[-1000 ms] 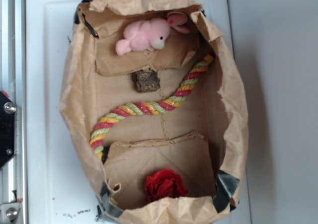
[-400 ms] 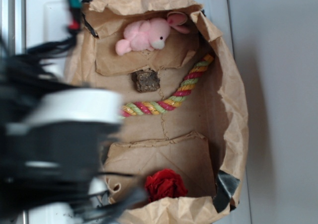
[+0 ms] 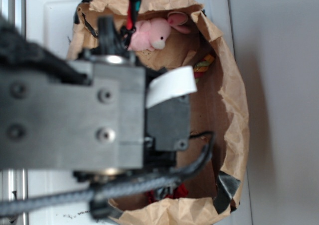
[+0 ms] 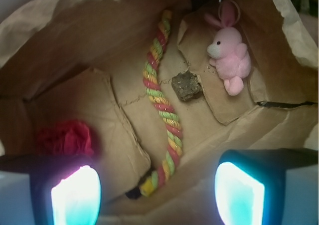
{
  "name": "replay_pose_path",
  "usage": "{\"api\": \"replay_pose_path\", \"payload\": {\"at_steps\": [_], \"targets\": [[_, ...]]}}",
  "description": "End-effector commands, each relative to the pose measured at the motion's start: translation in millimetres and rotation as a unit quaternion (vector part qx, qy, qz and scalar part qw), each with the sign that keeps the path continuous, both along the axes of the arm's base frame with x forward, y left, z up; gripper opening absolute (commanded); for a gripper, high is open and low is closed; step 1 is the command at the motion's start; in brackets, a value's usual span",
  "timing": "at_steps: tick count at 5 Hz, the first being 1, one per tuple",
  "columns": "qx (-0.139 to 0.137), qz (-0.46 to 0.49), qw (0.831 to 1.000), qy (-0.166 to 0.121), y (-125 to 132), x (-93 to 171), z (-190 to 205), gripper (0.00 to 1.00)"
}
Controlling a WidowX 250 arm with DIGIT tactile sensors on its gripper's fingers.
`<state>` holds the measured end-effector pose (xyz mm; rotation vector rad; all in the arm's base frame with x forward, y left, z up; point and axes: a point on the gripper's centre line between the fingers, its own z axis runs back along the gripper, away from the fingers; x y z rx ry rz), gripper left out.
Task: Grab the rock.
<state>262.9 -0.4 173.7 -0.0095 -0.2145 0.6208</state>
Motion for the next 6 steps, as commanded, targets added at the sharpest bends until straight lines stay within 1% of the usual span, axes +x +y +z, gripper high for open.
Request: {"api": "replay_pose_path", "payload": {"at_steps": [1,2,3,4,6], "targets": [[-0.009,0.16,0.984,-0.075,-28,21,60,1.0],[-0.016,0.191,0.98,-0.058,24,19,10,1.0],[-0.003,0.232,0.971,-0.05,49,16,-34,1.0],[-0.007,0.229,0.973,-0.037,55,6,-37,1.0],[-0.007,0.229,0.973,-0.037,55,6,-37,1.0]]}}
